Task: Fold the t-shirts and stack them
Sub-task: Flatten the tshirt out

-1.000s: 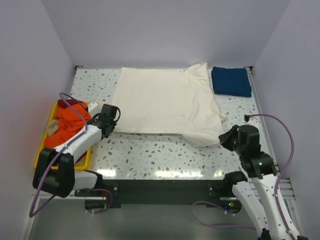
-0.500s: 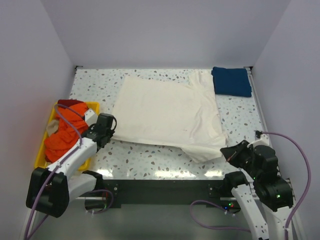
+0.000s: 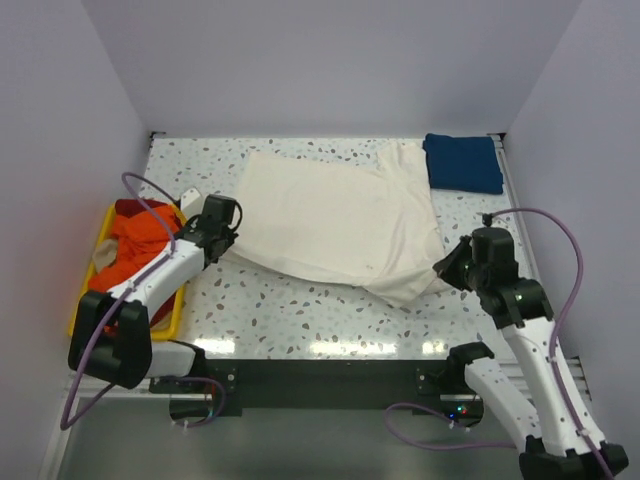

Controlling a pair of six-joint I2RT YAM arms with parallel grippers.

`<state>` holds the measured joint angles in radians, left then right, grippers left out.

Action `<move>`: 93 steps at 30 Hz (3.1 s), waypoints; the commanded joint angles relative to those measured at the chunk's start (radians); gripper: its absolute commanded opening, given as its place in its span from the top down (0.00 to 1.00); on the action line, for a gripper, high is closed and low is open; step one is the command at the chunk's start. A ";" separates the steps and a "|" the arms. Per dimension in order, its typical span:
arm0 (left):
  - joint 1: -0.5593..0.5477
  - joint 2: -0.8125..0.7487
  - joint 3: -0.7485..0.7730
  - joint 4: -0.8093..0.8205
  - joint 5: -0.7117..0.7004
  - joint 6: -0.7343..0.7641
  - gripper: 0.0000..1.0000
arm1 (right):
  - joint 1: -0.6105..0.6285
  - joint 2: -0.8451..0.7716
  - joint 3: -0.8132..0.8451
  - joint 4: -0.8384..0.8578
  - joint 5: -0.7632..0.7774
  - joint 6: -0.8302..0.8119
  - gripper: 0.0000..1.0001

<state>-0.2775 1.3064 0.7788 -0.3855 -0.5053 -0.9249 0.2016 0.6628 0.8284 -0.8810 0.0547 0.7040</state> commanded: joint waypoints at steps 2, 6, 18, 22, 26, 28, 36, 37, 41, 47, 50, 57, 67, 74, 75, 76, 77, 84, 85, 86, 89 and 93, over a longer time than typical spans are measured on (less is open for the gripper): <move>-0.002 0.079 0.094 0.034 -0.032 0.035 0.93 | -0.002 0.142 0.032 0.183 0.099 -0.061 1.00; -0.002 0.143 0.146 0.007 -0.047 0.037 0.93 | -0.002 0.192 0.040 0.220 0.096 -0.066 1.00; -0.002 -0.169 -0.098 -0.075 -0.033 0.006 0.91 | -0.002 -0.130 -0.008 -0.018 -0.053 -0.049 0.99; -0.002 -0.303 -0.211 -0.096 -0.003 -0.023 0.83 | -0.004 -0.271 -0.026 -0.171 -0.110 -0.035 0.93; -0.002 -0.401 -0.286 -0.108 0.050 -0.067 0.57 | -0.004 -0.396 -0.064 -0.220 -0.176 -0.005 0.73; -0.002 -0.409 -0.294 -0.128 0.070 -0.098 0.53 | -0.004 -0.416 -0.084 -0.228 -0.196 0.012 0.69; -0.002 -0.423 -0.331 -0.237 0.040 -0.218 0.51 | -0.002 -0.419 -0.086 -0.227 -0.164 0.029 0.65; -0.002 -0.426 -0.334 -0.246 0.040 -0.235 0.51 | -0.002 -0.416 -0.087 -0.222 -0.161 0.031 0.65; -0.005 -0.432 -0.364 -0.295 0.028 -0.275 0.51 | -0.004 -0.401 -0.095 -0.191 -0.142 0.054 0.64; -0.005 -0.415 -0.394 -0.273 0.001 -0.305 0.51 | -0.002 -0.355 -0.098 -0.148 -0.150 0.048 0.63; -0.006 -0.369 -0.389 -0.251 -0.027 -0.310 0.50 | -0.002 -0.345 -0.109 -0.151 -0.132 0.045 0.62; -0.005 -0.276 -0.395 -0.159 -0.047 -0.302 0.67 | -0.002 -0.289 -0.084 -0.217 -0.058 0.063 0.62; -0.005 -0.314 -0.352 -0.087 -0.055 -0.216 1.00 | -0.004 -0.105 -0.091 -0.299 0.076 0.133 0.50; -0.005 -0.343 -0.319 -0.047 -0.024 -0.172 1.00 | -0.002 0.090 -0.186 -0.158 0.025 0.172 0.51; -0.005 -0.342 -0.317 -0.043 -0.015 -0.164 1.00 | -0.002 0.110 -0.207 -0.136 0.024 0.176 0.52; -0.005 -0.335 -0.317 -0.036 -0.009 -0.161 1.00 | -0.002 0.133 -0.213 -0.095 0.033 0.178 0.53; -0.005 -0.334 -0.317 -0.024 -0.004 -0.157 1.00 | -0.002 0.167 -0.218 -0.078 0.048 0.183 0.53; -0.006 -0.329 -0.325 0.005 0.025 -0.124 1.00 | -0.002 0.288 -0.287 0.059 0.109 0.187 0.53; -0.005 -0.332 -0.325 0.005 0.025 -0.124 1.00 | -0.002 0.300 -0.296 0.085 0.112 0.189 0.53; -0.005 -0.332 -0.325 0.007 0.025 -0.121 1.00 | -0.002 0.308 -0.305 0.100 0.120 0.190 0.53; -0.005 -0.340 -0.326 0.011 0.036 -0.120 1.00 | -0.002 0.330 -0.331 0.177 0.128 0.183 0.53; -0.005 -0.348 -0.323 0.005 0.034 -0.112 1.00 | -0.004 0.330 -0.368 0.292 0.126 0.155 0.52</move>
<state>-0.2779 0.9771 0.4248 -0.4160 -0.4679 -1.0576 0.2016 0.9939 0.4816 -0.7261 0.1444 0.8700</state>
